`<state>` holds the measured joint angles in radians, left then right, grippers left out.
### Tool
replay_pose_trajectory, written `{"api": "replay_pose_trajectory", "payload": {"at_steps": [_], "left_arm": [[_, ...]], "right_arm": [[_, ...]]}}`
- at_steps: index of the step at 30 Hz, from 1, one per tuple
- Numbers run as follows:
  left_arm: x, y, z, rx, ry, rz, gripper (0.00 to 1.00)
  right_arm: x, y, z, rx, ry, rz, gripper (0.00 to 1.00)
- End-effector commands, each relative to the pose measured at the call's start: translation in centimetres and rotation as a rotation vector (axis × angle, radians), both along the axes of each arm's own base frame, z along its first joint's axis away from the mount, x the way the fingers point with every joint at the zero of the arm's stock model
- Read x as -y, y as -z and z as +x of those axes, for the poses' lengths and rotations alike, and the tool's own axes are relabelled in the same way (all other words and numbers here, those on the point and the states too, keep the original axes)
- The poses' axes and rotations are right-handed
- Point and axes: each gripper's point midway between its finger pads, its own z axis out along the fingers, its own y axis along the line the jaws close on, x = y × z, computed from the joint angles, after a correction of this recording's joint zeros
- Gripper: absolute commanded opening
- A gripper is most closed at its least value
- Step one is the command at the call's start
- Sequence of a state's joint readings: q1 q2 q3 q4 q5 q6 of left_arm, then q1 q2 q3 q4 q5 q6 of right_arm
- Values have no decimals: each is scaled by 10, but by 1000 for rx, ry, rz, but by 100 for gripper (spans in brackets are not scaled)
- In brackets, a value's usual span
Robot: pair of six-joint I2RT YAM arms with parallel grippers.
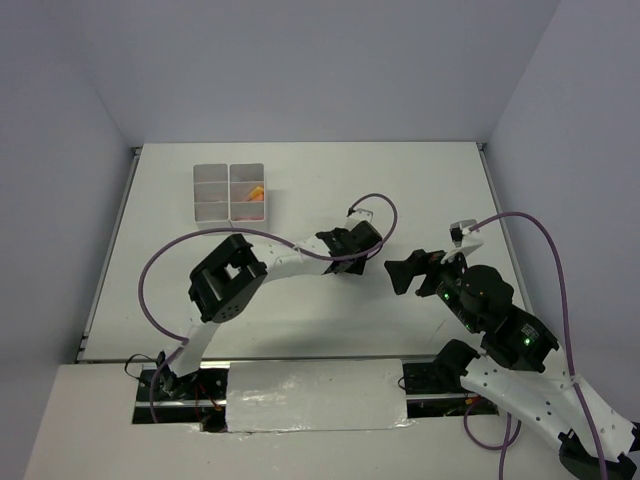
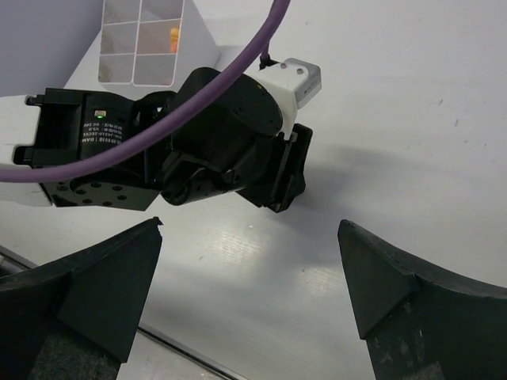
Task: Sort the stationery into containers
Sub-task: Pick up the stationery from the center of the board, then place the stationery in the storage box.
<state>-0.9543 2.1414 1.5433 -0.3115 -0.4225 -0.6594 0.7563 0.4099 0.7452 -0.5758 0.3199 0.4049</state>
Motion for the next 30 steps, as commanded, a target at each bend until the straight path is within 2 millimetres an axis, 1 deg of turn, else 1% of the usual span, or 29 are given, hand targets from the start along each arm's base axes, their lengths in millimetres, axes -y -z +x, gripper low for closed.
{"api": "replay_pose_trajectory", "payload": {"at_steps": [1,2,3,4,5,6,7,8,9,10,11,12,13,14,15,16,17,18,19,20,21,22,23,24,25,26,27,28,30], "left_arm": [[-1,13,-5,-26,11,28,49],[-3,10,-4,-20,2,30,36],[-6,8,-5,-21,-3,34,29],[-7,-3,-5,-10,-7,20,23],[-12,-5,-6,-6,-15,29,13],[-21,-10,-4,18,-32,52,9],[-34,-26,2,56,-67,58,3],[-42,-33,6,67,-80,58,1],[-47,-54,12,99,-88,23,1],[-59,-56,12,106,-90,30,1],[-76,-64,23,132,-110,40,1],[-83,-88,30,177,-116,9,2],[-95,-92,32,198,-118,24,3],[-114,-100,42,232,-135,59,3],[-131,-116,50,284,-168,71,3],[-142,-124,55,310,-176,82,4],[-165,-130,67,331,-215,97,4],[-183,-139,68,362,-209,129,4],[-192,-153,79,433,-234,108,5],[-217,-161,88,465,-278,133,5],[-235,-168,87,491,-301,134,4],[-245,-174,92,523,-312,119,4],[-267,-190,104,591,-360,102,4],[-277,-192,104,609,-355,92,4],[-282,-198,109,633,-346,81,5],[-296,-206,115,667,-368,98,5],[-303,-207,118,674,-374,108,5],[-316,-208,123,676,-390,114,6],[-330,-203,128,670,-413,113,8]], "right_arm": [[-3,-11,3,40,-6,24,100],[-3,-10,3,39,-4,25,100],[-2,-10,3,40,-4,26,100],[-2,-10,2,40,-3,27,100],[-2,-9,2,40,-3,27,100],[-1,-8,2,38,-3,25,100],[-1,-8,2,39,-1,26,100],[-1,-8,2,41,-1,29,100],[-1,-7,2,40,-4,30,100],[-3,-8,1,43,-9,36,100],[-3,-7,2,42,-10,34,100],[-4,-7,1,42,-14,34,100],[-4,-5,2,40,-14,32,100],[-6,-4,2,39,-22,33,100],[-7,-5,3,40,-22,33,100],[-7,-2,3,36,-25,28,100],[-9,-3,2,38,-34,33,100],[-11,-4,3,41,-41,35,100],[-13,-4,3,44,-49,32,100],[-15,-3,3,45,-56,30,100],[-18,-4,3,48,-75,32,100],[-21,-3,4,49,-84,26,100],[-23,-3,4,48,-92,23,100],[-26,-3,3,45,-112,24,100],[-29,-2,4,44,-122,18,100],[-30,-2,4,45,-131,16,100],[-32,-1,3,43,-140,14,100],[-35,0,3,46,-156,14,100],[-37,2,3,44,-166,10,100]]}}
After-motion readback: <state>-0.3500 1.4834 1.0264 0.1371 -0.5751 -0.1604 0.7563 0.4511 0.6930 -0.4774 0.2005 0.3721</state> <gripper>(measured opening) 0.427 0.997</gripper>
